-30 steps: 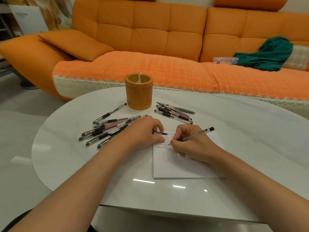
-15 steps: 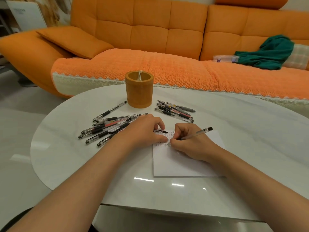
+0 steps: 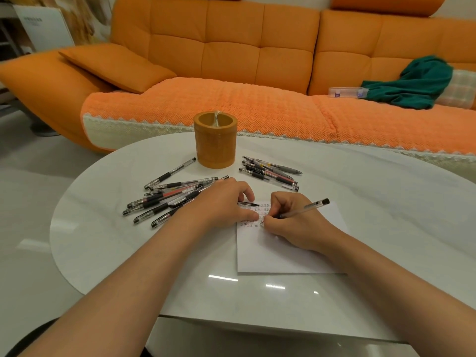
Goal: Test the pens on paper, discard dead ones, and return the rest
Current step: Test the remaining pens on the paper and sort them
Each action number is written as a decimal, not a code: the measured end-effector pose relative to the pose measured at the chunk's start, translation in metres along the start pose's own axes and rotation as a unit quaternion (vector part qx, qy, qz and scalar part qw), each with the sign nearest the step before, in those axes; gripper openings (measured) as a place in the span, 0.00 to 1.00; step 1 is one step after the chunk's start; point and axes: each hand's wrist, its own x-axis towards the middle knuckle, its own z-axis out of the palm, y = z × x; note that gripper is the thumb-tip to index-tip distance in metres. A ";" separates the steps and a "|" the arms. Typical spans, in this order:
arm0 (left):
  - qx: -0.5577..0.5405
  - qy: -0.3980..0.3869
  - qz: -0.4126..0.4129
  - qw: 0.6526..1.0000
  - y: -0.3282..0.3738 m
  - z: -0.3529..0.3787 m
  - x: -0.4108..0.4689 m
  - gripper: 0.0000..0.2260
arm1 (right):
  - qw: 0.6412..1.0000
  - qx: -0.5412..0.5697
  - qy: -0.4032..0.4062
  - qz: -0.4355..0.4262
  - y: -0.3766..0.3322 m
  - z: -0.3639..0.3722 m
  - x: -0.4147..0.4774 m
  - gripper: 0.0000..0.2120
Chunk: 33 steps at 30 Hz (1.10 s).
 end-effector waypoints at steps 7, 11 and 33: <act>-0.001 0.000 -0.003 1.000 0.000 0.000 0.000 0.19 | 1.000 0.003 -0.012 0.002 -0.001 -0.001 0.000 0.13; -0.005 0.000 -0.003 1.000 0.000 0.000 0.000 0.19 | 1.000 0.000 -0.004 0.000 0.000 0.000 0.000 0.12; -0.013 -0.004 -0.012 1.000 0.001 0.000 -0.001 0.19 | 1.000 0.000 -0.017 -0.007 0.003 0.001 0.001 0.11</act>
